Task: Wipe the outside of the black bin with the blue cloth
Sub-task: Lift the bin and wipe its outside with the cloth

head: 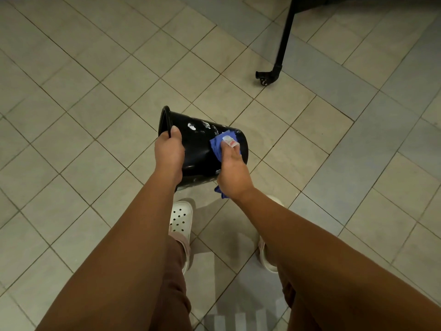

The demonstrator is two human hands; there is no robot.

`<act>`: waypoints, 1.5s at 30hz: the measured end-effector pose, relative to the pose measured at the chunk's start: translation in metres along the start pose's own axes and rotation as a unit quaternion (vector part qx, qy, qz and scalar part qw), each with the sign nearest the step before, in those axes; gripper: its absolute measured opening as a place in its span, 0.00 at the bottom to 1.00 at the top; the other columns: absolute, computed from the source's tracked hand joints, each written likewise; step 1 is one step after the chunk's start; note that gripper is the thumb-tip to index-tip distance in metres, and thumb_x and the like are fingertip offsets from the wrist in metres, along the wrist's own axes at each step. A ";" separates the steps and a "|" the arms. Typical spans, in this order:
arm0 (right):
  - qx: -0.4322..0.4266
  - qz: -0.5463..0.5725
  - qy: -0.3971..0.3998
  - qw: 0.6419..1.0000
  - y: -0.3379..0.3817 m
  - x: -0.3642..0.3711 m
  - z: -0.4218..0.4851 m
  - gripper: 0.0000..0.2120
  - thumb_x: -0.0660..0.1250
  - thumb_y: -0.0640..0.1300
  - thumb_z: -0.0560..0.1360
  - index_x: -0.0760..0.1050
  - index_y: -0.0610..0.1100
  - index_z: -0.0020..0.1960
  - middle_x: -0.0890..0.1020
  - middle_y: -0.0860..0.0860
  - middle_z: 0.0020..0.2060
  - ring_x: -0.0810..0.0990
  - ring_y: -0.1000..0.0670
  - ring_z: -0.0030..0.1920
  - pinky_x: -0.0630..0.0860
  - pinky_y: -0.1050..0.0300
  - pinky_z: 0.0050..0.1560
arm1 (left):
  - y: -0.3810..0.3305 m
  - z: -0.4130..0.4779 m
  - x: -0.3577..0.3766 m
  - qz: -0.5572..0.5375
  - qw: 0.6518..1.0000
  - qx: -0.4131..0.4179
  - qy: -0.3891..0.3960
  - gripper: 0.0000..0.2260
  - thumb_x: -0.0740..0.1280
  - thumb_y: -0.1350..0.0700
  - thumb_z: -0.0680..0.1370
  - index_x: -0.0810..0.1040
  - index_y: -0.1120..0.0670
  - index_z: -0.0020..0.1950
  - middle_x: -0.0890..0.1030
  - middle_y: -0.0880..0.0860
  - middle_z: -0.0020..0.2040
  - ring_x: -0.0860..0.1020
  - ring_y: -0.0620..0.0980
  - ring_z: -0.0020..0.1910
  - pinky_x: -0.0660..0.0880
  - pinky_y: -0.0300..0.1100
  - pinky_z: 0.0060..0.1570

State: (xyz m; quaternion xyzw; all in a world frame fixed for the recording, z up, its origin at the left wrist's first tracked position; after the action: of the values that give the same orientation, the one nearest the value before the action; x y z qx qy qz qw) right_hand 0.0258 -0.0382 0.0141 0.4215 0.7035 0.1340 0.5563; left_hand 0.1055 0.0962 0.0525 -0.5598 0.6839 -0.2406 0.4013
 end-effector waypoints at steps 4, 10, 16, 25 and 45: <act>-0.056 -0.007 0.030 0.998 0.012 -0.008 -0.001 0.38 0.69 0.29 0.68 0.58 0.50 0.71 0.57 0.46 0.71 0.72 0.36 0.61 0.82 0.52 0.34 | -0.003 -0.004 -0.009 -0.005 1.000 -0.002 -0.020 0.19 0.55 0.44 0.84 0.76 0.56 0.61 0.80 0.57 0.57 0.78 0.57 0.58 0.74 0.56 0.62; -0.010 -0.018 -0.023 1.000 -0.019 -0.024 0.001 0.34 0.65 0.30 0.70 0.59 0.50 0.71 0.66 0.46 0.67 0.71 0.43 0.61 0.75 0.58 0.49 | -0.003 -0.006 -0.017 -0.032 0.999 0.012 -0.027 0.20 0.55 0.46 0.84 0.76 0.57 0.67 0.79 0.57 0.62 0.76 0.57 0.63 0.71 0.57 0.67; -0.072 -0.047 -0.015 0.996 -0.003 -0.006 0.003 0.37 0.66 0.30 0.69 0.57 0.43 0.74 0.61 0.44 0.74 0.52 0.41 0.75 0.57 0.43 0.73 | -0.006 -0.006 -0.007 -0.014 1.000 0.009 -0.017 0.18 0.55 0.48 0.85 0.78 0.57 0.61 0.80 0.56 0.55 0.78 0.55 0.58 0.74 0.52 0.62; 0.056 0.007 -0.050 0.997 -0.034 -0.028 0.015 0.33 0.62 0.28 0.68 0.59 0.38 0.71 0.61 0.41 0.71 0.58 0.39 0.72 0.62 0.47 0.71 | -0.010 -0.004 0.002 -0.013 0.999 0.038 0.014 0.13 0.56 0.50 0.85 0.78 0.51 0.49 0.80 0.51 0.49 0.78 0.52 0.54 0.72 0.47 0.58; 0.027 -0.012 -0.021 0.999 0.000 -0.009 0.005 0.38 0.66 0.30 0.68 0.53 0.38 0.74 0.58 0.40 0.72 0.56 0.40 0.73 0.61 0.43 0.71 | -0.015 -0.005 -0.006 -0.005 0.999 0.050 0.016 0.15 0.56 0.49 0.85 0.78 0.55 0.59 0.80 0.53 0.54 0.78 0.55 0.58 0.72 0.45 0.54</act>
State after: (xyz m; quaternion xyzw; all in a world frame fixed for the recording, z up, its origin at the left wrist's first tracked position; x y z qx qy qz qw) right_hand 0.0308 -0.0459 0.0186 0.4307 0.7003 0.0991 0.5607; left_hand 0.1098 0.0971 0.0688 -0.5387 0.6740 -0.2857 0.4169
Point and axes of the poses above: each hand's wrist, its own z-axis towards the middle knuckle, its own x-axis out of the palm, y = z × x, the point moved 8 cm from there along z, towards the middle knuckle
